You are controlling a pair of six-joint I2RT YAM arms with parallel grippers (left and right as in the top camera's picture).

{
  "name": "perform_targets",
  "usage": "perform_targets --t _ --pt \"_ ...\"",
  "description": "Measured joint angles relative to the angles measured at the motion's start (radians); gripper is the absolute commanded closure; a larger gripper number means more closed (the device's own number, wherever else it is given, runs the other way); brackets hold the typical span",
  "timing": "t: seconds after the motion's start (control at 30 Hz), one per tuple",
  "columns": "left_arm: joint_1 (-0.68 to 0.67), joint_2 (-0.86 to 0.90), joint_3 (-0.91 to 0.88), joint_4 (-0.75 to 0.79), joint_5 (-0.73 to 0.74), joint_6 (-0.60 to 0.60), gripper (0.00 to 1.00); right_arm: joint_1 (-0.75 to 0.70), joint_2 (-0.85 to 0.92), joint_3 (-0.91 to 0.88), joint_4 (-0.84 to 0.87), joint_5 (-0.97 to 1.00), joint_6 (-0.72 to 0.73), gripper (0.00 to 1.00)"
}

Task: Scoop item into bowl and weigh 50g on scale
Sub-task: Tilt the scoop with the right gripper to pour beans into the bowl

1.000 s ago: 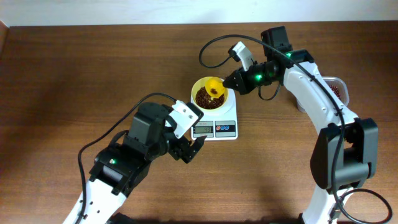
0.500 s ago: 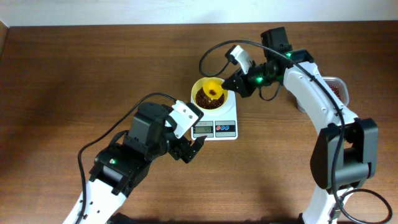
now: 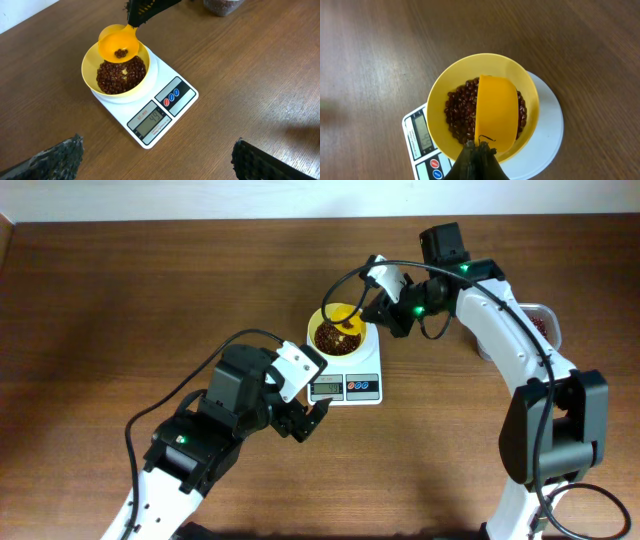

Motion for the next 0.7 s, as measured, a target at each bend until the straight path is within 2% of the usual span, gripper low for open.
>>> perform_targets --t 0.13,0.7 --pt "0.000 0.000 0.000 0.000 0.000 0.000 0.01 0.000 0.000 0.003 0.048 0.006 -0.059 0.96" --pt "0.000 0.000 0.000 0.000 0.000 0.000 0.01 0.003 -0.045 0.012 -0.029 0.006 -0.107 0.96"
